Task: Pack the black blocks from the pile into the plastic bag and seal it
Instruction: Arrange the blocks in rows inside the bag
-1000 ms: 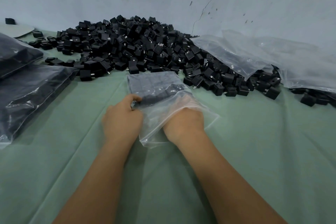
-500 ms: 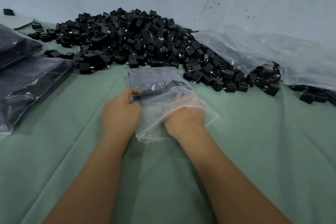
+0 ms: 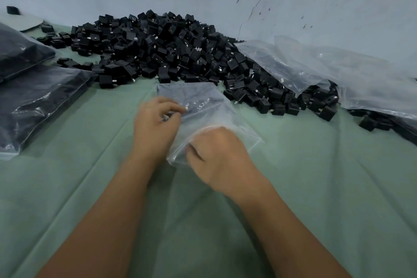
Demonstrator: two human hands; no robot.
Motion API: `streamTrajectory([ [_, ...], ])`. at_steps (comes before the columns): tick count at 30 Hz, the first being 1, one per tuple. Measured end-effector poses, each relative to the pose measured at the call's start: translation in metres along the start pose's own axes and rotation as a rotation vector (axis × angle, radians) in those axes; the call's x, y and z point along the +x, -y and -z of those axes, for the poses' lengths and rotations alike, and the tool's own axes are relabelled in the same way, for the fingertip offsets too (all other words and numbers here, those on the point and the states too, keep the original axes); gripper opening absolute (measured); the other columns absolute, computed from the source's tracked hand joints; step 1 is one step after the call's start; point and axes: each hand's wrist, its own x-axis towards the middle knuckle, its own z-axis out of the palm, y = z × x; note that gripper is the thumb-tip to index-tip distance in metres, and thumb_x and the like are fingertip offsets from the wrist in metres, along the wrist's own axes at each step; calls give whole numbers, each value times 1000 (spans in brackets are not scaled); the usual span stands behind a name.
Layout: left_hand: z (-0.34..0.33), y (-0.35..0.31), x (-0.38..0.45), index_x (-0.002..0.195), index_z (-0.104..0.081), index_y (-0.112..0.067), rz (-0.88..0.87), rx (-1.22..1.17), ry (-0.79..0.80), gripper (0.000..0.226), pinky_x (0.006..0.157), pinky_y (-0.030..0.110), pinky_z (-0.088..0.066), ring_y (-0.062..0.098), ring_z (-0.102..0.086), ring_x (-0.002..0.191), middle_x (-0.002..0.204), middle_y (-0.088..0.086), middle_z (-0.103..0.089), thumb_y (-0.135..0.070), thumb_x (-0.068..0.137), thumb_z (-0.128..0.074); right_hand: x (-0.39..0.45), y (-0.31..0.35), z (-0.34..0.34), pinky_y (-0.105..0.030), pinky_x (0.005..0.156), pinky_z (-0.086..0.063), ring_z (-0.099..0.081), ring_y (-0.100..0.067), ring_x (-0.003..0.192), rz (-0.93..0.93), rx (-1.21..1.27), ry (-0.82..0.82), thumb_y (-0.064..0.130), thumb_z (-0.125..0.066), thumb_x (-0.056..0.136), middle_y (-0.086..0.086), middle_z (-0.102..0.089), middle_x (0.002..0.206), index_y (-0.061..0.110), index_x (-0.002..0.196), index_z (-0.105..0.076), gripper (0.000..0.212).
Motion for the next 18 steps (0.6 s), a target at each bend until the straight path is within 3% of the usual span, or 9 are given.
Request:
streamTrajectory([
  [1,0,-2,-3,84,-73,-22,-40,-82,90,18,88,12,-42,5,-59,93,102,0,-68,-7,84,-63,-6,5,4,-30,66,-38,-46,-22,66,111,56,-110,20,-51,88,-4,-51,65,13,62,-53,27],
  [3,-3,-1,-5,84,-74,-16,-75,-62,266,13,95,27,-46,12,-62,97,97,-1,-71,-15,80,-62,-12,8,10,-25,62,-31,-44,-19,65,257,59,-360,14,-55,83,-5,-55,64,10,64,-60,20],
  [4,-4,1,-5,85,-75,-14,-95,25,315,16,95,35,-47,18,-62,99,95,-3,-70,-20,79,-61,-11,6,14,-26,60,-31,-45,-20,66,260,49,-444,14,-54,83,-5,-56,67,8,67,-63,19],
  [6,-6,4,-4,86,-77,-16,-124,188,339,15,93,39,-46,19,-61,100,94,-8,-69,-19,82,-63,0,-7,23,-29,62,-37,-48,-21,73,126,109,-504,18,-50,88,-5,-60,75,7,76,-67,23],
  [9,-6,5,-2,86,-79,-17,-128,263,328,16,94,30,-43,14,-60,101,103,-7,-71,-11,86,-65,23,-40,26,-33,84,-40,-49,-19,98,-238,174,-289,27,-49,95,1,-63,100,15,103,-70,25],
  [11,-7,7,0,87,-79,-15,-128,288,334,16,92,28,-43,13,-60,102,104,-6,-71,-10,86,-64,32,-64,14,-34,93,-38,-48,-20,111,-358,158,-69,34,-47,97,2,-62,112,20,115,-67,30],
  [13,-10,8,2,88,-79,-14,-77,254,323,16,90,25,-45,12,-61,100,104,-6,-71,-10,87,-64,36,-78,-1,-35,95,-38,-49,-22,116,-399,194,125,40,-43,99,0,-60,119,20,121,-63,36],
  [15,-9,10,3,86,-77,-18,74,114,260,17,78,14,-45,8,-61,93,102,-9,-70,-10,88,-62,36,-86,-16,-38,105,-30,-39,-23,130,-414,172,269,46,-39,99,1,-46,141,20,138,-48,48],
  [18,-5,14,6,89,-76,-23,248,-27,134,21,74,9,-37,3,-58,95,104,-15,-66,-14,91,-58,36,-93,-33,-39,111,-19,-23,-20,140,-363,76,356,52,-36,97,8,-25,156,25,150,-29,60],
])
